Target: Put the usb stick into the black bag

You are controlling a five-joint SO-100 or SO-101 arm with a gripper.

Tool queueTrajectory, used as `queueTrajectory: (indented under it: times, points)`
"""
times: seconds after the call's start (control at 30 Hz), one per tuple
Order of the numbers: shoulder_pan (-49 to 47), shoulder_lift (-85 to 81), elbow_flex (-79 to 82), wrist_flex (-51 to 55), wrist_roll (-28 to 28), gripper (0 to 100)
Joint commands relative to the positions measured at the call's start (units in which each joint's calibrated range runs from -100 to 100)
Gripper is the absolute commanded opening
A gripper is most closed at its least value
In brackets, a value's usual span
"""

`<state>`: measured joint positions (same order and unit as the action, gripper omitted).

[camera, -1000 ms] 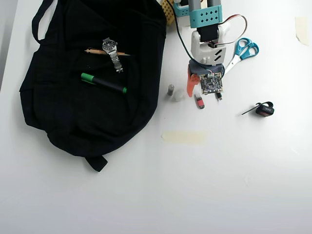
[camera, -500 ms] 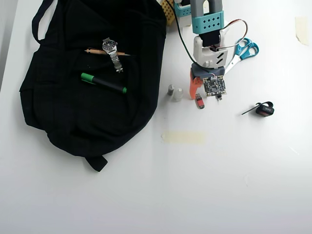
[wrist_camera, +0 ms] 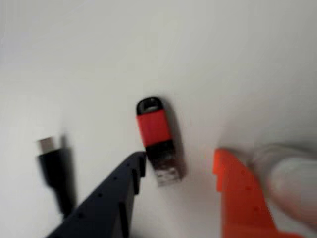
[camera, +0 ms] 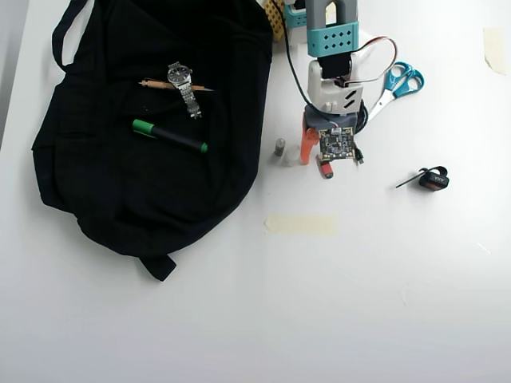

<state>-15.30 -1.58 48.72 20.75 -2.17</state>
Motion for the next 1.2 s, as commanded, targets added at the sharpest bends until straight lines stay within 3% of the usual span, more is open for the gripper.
queueTrajectory:
  times: [0.0,0.43,1.17]
  points:
    - [1.9,-0.2,-0.6,-0.7,-0.1,18]
    - [1.8,9.4,-2.4,-11.4,-0.1,18]
    - [1.5,8.3,-2.3,-10.6,0.9,18]
